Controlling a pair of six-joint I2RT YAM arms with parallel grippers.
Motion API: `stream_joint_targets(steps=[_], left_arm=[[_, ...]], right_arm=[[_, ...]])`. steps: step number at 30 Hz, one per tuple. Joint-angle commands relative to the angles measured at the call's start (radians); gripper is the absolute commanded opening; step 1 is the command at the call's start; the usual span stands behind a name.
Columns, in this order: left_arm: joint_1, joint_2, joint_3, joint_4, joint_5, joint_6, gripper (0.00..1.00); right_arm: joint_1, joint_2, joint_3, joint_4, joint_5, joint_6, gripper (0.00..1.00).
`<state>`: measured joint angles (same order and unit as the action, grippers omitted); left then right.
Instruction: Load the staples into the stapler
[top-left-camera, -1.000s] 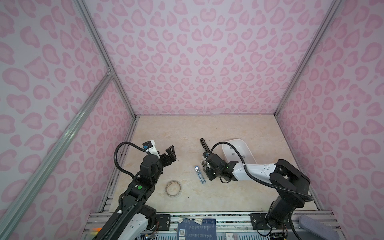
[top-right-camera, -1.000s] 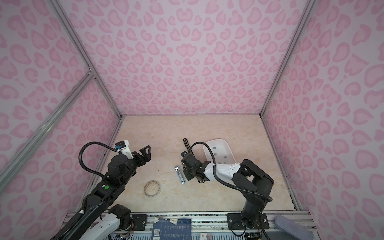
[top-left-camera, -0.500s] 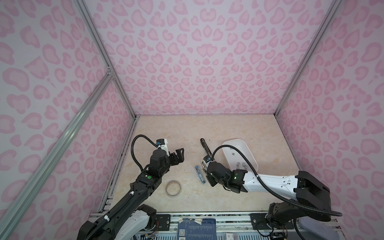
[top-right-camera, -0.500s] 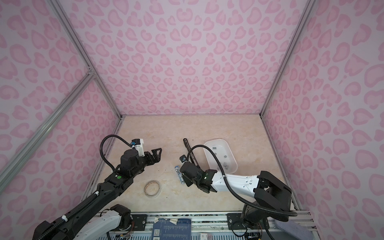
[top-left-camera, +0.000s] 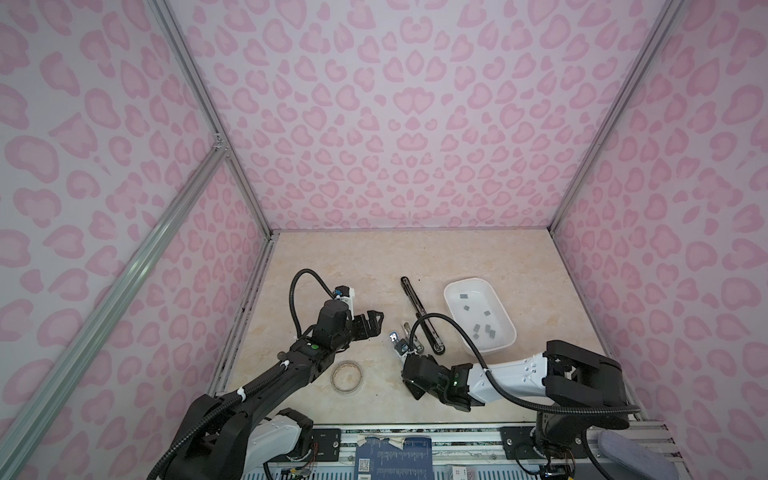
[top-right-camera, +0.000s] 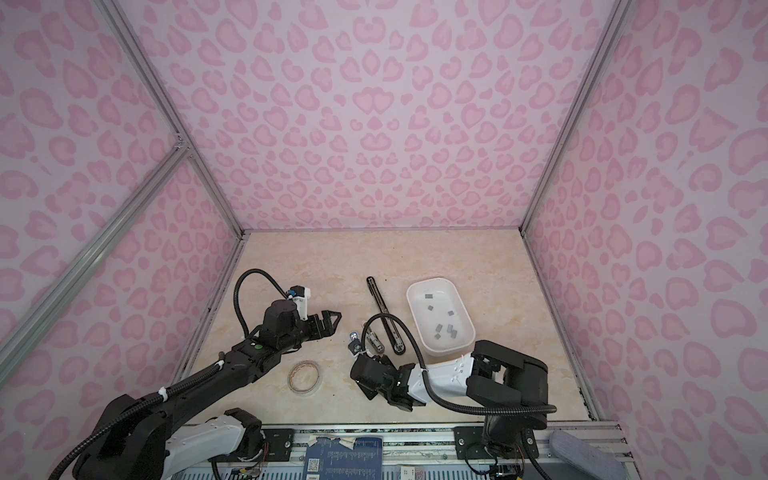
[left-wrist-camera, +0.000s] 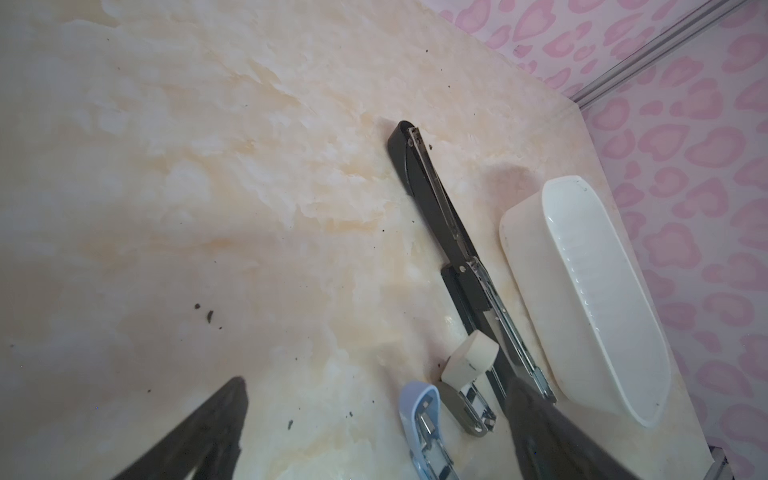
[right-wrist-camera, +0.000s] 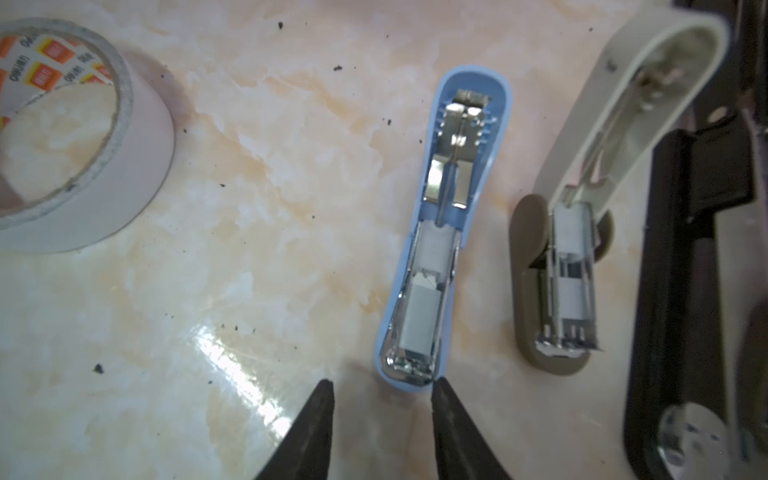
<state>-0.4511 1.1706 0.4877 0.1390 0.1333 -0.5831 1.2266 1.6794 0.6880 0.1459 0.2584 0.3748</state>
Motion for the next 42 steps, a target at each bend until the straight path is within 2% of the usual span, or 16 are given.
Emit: stream_joint_targets(steps=[1,7,11,16,18,23,25,32,42], left_arm=[[0.0,0.046,0.02,0.043,0.04,0.037,0.96],[0.0,0.125,0.049,0.044,0.053,0.069,0.93],[0.0,0.138,0.051,0.044,0.05,0.081,0.93],[0.0,0.129,0.051,0.071,0.038,0.094,0.93],[0.0,0.12,0.05,0.069,0.034,0.1,0.93],[0.0,0.127,0.056,0.069,0.034,0.107,0.93],[0.001,0.136,0.061,0.07,0.04,0.108,0.93],[0.022,0.138,0.054,0.065,-0.002,0.089,0.91],[0.042,0.143,0.042,0.105,0.123,-0.005,0.8]], right_arm=[[0.004,0.034,-0.016,0.083,0.026,0.028,0.41],[0.005,0.05,-0.04,0.095,0.088,0.032,0.44],[0.004,0.066,-0.032,0.089,0.105,0.024,0.44],[0.002,0.097,0.002,0.068,0.131,0.025,0.5],[0.001,0.115,0.019,0.066,0.132,0.025,0.47],[-0.003,0.14,0.035,0.062,0.133,0.021,0.31],[-0.003,0.14,0.029,0.07,0.13,0.019,0.28],[-0.003,0.129,-0.019,0.131,0.108,0.001,0.26],[-0.022,0.136,-0.054,0.235,0.066,-0.016,0.2]])
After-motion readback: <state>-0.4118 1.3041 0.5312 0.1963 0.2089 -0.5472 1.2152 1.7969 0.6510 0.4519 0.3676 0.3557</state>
